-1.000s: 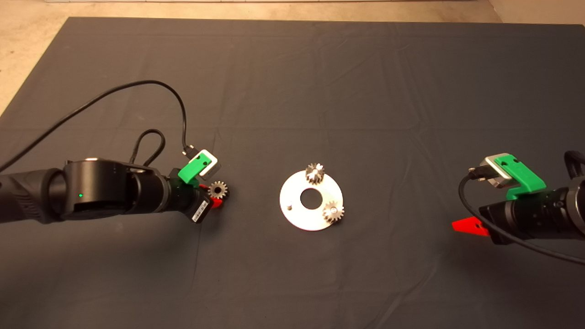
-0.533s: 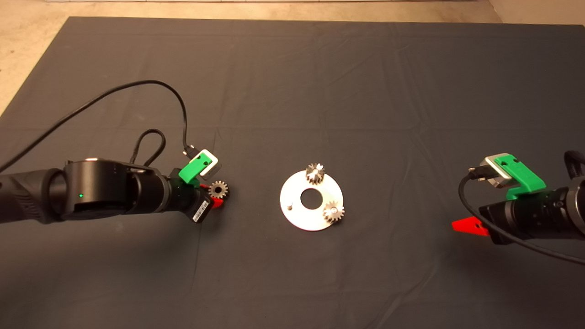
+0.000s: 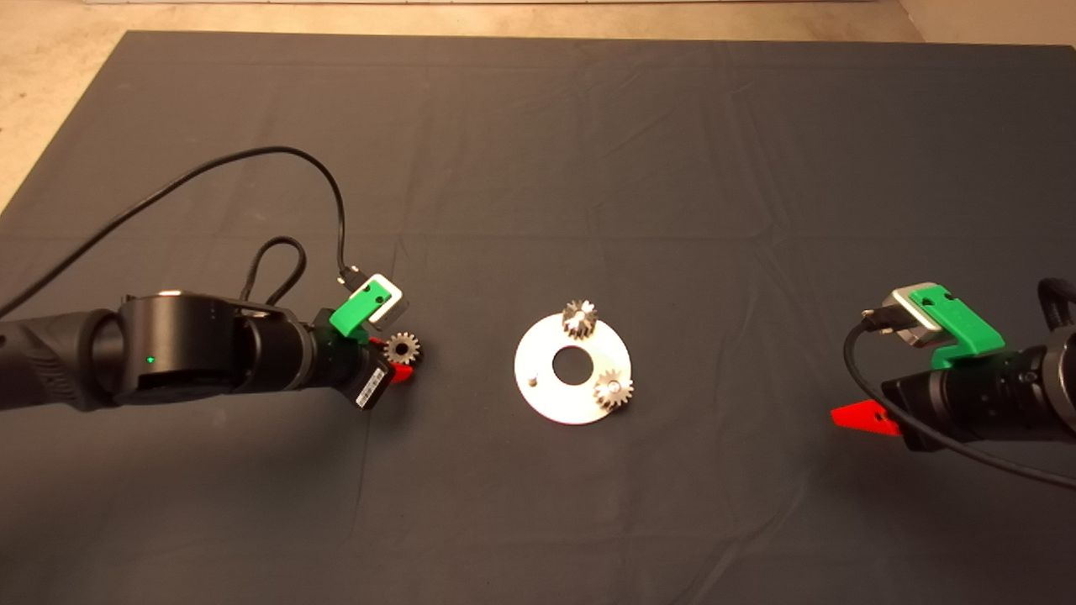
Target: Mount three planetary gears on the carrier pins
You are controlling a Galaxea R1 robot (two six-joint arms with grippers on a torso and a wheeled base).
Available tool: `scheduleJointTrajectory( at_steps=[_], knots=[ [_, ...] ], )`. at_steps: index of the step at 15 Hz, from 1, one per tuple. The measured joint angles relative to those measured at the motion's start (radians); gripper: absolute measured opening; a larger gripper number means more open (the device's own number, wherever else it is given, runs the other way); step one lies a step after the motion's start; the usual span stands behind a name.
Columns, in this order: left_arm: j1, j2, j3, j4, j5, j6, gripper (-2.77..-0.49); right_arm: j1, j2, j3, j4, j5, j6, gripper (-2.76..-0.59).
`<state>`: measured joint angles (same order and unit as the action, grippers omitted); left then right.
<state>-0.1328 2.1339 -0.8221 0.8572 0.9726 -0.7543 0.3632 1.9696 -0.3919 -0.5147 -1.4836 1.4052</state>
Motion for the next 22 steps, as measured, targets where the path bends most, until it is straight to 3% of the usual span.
scheduleJointTrajectory(
  at_steps=[3,6,14,18,22],
  knots=[
    [0.000,0.000,0.000,0.000,-0.003,0.000,-2.23,0.000,0.000,0.000,0.000,0.000,0.000,-1.47],
    [0.000,0.000,0.000,0.008,-0.024,-0.001,-2.23,0.000,0.000,0.000,0.000,0.000,0.000,-1.47],
    [0.000,0.002,0.000,0.024,-0.058,-0.001,-2.31,0.000,0.000,0.000,0.000,0.001,0.000,-1.47],
    [0.020,0.002,0.000,0.032,-0.101,-0.001,-2.31,0.000,0.000,0.000,0.001,0.001,0.000,-1.47],
    [0.022,0.002,0.000,0.037,-0.103,-0.005,-2.25,0.000,0.000,0.000,0.002,0.001,0.000,-1.47]
  ],
)
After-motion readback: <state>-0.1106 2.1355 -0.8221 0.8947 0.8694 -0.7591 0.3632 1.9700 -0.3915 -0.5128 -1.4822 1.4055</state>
